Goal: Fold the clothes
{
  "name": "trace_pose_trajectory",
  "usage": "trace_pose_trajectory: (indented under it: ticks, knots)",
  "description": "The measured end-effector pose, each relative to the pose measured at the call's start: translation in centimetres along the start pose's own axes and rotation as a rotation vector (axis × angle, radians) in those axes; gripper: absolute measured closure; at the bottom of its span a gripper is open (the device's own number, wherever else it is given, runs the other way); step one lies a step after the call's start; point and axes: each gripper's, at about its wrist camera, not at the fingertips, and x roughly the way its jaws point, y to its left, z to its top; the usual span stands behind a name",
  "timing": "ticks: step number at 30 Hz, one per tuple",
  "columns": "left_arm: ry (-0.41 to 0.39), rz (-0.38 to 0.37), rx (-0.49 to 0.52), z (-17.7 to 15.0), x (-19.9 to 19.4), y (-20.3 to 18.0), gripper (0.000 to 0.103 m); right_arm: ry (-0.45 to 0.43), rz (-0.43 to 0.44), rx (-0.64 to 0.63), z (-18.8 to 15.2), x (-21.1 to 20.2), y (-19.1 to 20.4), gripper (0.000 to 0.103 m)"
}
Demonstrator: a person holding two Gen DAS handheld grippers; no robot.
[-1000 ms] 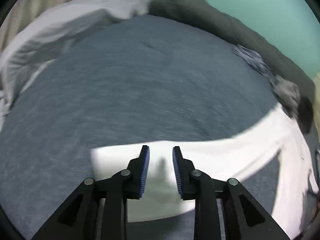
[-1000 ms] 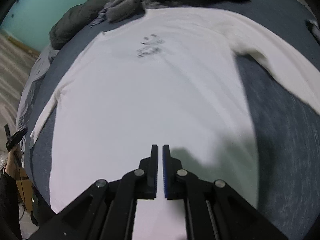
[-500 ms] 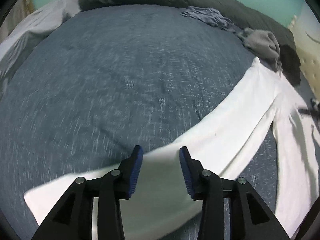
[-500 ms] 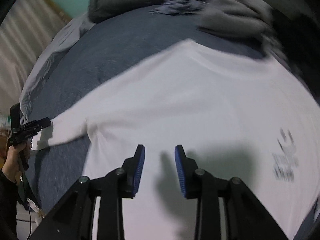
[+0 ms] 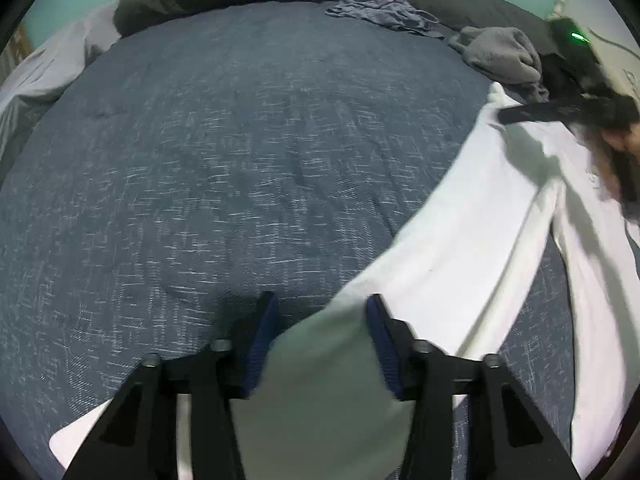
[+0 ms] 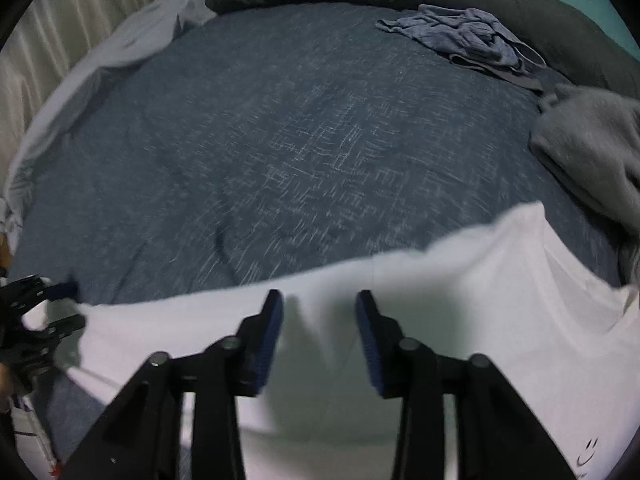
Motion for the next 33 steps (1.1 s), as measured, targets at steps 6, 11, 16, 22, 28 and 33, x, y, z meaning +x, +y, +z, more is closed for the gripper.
trace_pose_trajectory:
  ticks: [6,11,16,22,28,33]
  knots:
    - [0.000,-0.018,0.013,-0.2,0.3,-0.2,0.089,0.029,-0.060,-0.061,1.1,2.6,1.1,0.058]
    - [-0.009,-0.014,0.019,-0.2,-0.3,-0.3,0.099,0.002,-0.051,-0.069,1.0,2.8,0.6,0.101]
    - [-0.019,-0.010,0.026,-0.1,-0.8,-0.3,0.100,-0.043,-0.033,-0.068,1.1,2.3,0.3,0.102]
    - [-0.043,-0.008,0.018,0.0,-1.7,-0.3,0.100,-0.147,-0.016,-0.051,2.2,0.1,-0.2,0.103]
    - [-0.084,0.001,-0.015,0.5,-2.8,0.5,0.101,-0.247,-0.037,-0.041,3.9,-1.9,0.4,0.103]
    - [-0.071,0.018,-0.024,1.5,-1.6,1.0,0.101,-0.238,-0.060,-0.042,5.0,-1.2,0.8,0.103]
